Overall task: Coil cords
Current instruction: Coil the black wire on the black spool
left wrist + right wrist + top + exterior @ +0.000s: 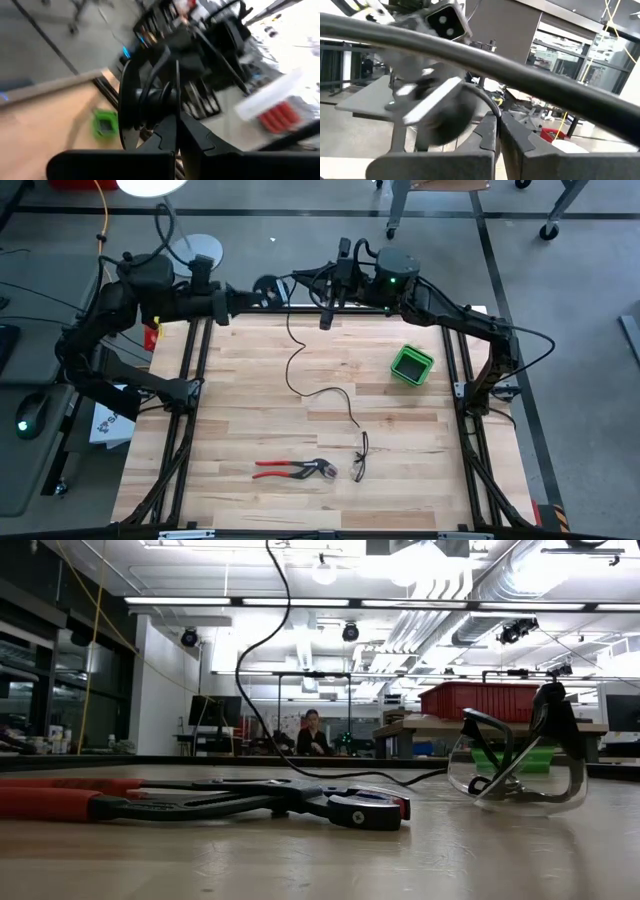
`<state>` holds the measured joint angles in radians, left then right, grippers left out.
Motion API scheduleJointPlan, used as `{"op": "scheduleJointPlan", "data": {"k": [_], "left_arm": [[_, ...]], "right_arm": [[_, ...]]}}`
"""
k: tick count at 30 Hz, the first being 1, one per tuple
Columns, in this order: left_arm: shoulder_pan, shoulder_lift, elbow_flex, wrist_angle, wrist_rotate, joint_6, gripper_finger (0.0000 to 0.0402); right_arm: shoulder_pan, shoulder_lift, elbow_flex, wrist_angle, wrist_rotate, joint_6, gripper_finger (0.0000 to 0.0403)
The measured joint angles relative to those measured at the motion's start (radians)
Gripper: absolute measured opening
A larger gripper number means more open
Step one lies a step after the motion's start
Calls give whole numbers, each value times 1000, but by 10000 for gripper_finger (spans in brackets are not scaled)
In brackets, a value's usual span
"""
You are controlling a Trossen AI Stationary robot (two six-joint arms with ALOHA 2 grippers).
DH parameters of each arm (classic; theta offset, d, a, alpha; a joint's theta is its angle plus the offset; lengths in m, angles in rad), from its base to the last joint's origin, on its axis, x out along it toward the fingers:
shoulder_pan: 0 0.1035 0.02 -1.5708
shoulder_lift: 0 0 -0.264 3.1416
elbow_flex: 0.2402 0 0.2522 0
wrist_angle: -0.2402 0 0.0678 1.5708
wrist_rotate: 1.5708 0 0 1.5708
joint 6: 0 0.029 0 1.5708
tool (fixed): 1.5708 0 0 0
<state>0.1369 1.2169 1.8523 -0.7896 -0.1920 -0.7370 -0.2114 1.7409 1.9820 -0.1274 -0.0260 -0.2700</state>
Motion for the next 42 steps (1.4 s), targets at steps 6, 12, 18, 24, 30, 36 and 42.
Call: {"op": "scheduleJointPlan", "data": {"k": [6,12,18,24,30,36,42], "left_arm": [[3,6,0,182,-42,236,0],[3,7,-1,262,-43,320,0],[3,15,0,315,-51,371,0],[3,35,2,413,-25,438,0],[3,36,2,458,-23,485,0],[3,24,2,444,-20,509,0],[3,-9,2,394,-25,504,0]], "right_arm": [[1,0,0,-15,-2,30,0],[9,0,3,-13,-11,99,0],[24,0,1,-39,-30,186,39],[29,2,0,-86,-37,242,124],[28,2,0,-152,-36,246,163],[28,2,0,-167,-22,222,165],[28,-4,0,-168,22,217,165]]}}
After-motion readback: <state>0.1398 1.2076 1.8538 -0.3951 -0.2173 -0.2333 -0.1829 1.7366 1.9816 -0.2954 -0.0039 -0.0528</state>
